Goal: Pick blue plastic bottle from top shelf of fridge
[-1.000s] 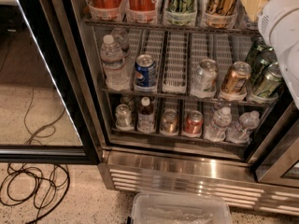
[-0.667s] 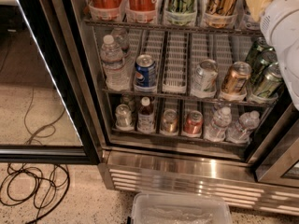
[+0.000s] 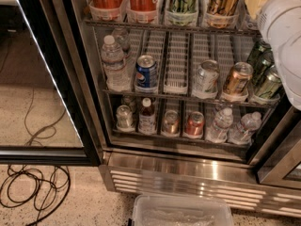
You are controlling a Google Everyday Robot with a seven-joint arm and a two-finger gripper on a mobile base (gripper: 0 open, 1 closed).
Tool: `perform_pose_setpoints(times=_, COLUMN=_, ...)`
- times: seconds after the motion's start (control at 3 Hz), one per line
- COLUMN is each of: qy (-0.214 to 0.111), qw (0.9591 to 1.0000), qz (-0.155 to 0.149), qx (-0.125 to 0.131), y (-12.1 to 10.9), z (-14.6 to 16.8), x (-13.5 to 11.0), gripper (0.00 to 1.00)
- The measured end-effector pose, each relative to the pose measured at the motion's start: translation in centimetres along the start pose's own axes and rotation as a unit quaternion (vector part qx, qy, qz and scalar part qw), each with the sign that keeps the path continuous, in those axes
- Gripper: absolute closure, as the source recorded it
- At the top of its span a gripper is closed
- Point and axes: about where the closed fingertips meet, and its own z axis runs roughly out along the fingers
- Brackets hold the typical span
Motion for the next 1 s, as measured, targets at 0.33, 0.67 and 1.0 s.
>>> perform_pose_setpoints(times=0.33, qy=-0.002, qw=1.0000, qz=0.002, qx=-0.002, y=0.36, z=0.84, x=0.13, gripper=0.35)
perform_pose_setpoints(times=0.67, qy=0.006, qw=1.0000, qz=0.002, qx=0.005, y=0.19, z=1.52, x=0.82, gripper=0.39)
perform_pose_setpoints(times=1.0, qy=0.016, qw=0.9997, qz=0.007, qx=0.016, y=-0.11, z=1.32, x=1.10, gripper=0.58)
